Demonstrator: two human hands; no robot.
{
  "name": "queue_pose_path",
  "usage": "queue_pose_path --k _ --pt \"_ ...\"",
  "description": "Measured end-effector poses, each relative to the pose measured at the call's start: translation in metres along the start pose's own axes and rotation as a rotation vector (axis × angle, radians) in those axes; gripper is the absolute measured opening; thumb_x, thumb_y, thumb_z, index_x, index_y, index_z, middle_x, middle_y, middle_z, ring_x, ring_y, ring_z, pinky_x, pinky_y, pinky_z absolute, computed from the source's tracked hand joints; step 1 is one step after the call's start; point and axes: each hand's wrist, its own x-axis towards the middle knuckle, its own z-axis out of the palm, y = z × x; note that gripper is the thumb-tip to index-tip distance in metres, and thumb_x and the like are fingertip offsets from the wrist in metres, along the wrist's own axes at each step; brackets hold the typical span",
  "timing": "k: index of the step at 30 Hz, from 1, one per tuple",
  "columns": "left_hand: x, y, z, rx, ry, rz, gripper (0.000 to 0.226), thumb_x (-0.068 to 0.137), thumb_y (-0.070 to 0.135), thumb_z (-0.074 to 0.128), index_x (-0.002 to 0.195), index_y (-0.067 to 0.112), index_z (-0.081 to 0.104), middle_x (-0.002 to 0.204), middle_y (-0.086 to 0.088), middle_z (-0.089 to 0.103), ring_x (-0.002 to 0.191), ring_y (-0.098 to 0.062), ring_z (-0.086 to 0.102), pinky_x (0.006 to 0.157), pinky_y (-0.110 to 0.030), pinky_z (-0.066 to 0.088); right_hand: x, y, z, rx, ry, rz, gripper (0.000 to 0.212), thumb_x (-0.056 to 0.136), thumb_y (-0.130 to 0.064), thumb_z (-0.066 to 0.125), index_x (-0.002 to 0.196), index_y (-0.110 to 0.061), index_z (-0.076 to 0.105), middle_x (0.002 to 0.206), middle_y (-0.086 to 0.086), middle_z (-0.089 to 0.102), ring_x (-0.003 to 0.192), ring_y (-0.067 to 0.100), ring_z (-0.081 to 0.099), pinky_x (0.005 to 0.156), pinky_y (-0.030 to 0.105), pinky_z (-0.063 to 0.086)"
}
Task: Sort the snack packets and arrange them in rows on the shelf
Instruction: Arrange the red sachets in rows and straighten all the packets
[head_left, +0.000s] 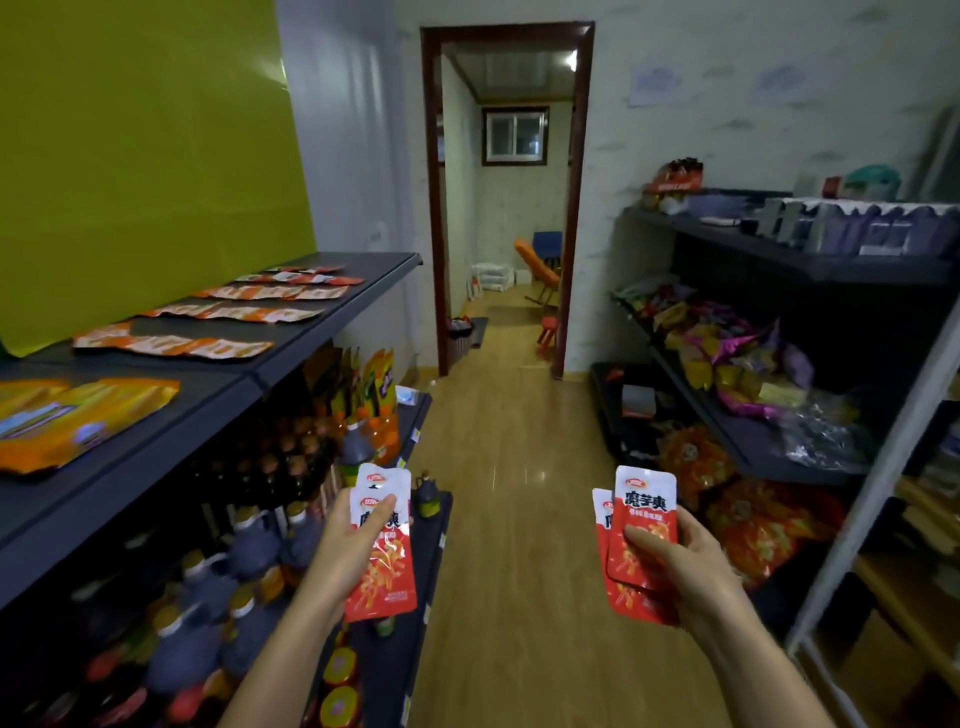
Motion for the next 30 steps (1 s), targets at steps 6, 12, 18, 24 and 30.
queue_pose_path --k 6,12,18,24,30 --pt "0.101 0.026 0.05 0.007 0.043 0.05 0.015 0.092 0.022 0.055 0.106 0.018 0.05 0.095 -0.014 0.064 0.075 -0.026 0.062 0.066 -0.033 0.048 0.12 -0.033 0.014 -0.007 -0.087 -0.024 0.029 0.083 -0.001 0.063 0.11 -0.011 0.061 0.098 0.016 0.07 0.076 0.028 0.065 0.075 0.04 0.054" --pt "0.197 0.021 0.079 0.043 0.072 0.033 0.007 0.092 0.025 0.054 0.097 0.027 0.05 0.088 -0.01 0.066 0.073 -0.024 0.064 0.065 -0.033 0.05 0.237 -0.033 0.042 -0.01 -0.124 0.011 0.029 0.082 0.002 0.063 0.109 -0.009 0.061 0.087 0.009 0.07 0.069 0.022 0.065 0.061 0.031 0.053" --pt "0.325 0.039 0.103 0.043 0.145 0.059 0.012 0.092 0.025 0.055 0.102 0.022 0.049 0.09 -0.003 0.063 0.075 -0.017 0.062 0.061 -0.027 0.048 0.372 -0.051 0.094 0.0 -0.188 0.014 0.03 0.082 0.003 0.062 0.111 -0.007 0.06 0.087 0.009 0.069 0.068 0.021 0.064 0.065 0.032 0.054" --pt "0.448 0.078 0.128 0.069 0.197 0.13 0.023 0.091 0.026 0.055 0.111 0.016 0.048 0.095 -0.003 0.062 0.078 -0.014 0.061 0.063 -0.025 0.047 0.496 -0.094 0.159 0.026 -0.292 -0.039 0.037 0.081 -0.002 0.067 0.115 -0.013 0.06 0.097 0.009 0.072 0.071 0.017 0.07 0.063 0.03 0.055" --pt "0.522 0.091 0.155 0.137 0.275 0.106 0.027 0.092 0.03 0.053 0.114 0.016 0.048 0.092 0.002 0.06 0.08 -0.011 0.061 0.064 -0.022 0.047 0.576 -0.109 0.223 0.043 -0.482 0.006 0.038 0.081 0.002 0.065 0.116 -0.011 0.058 0.096 0.009 0.071 0.072 0.017 0.069 0.066 0.03 0.058"
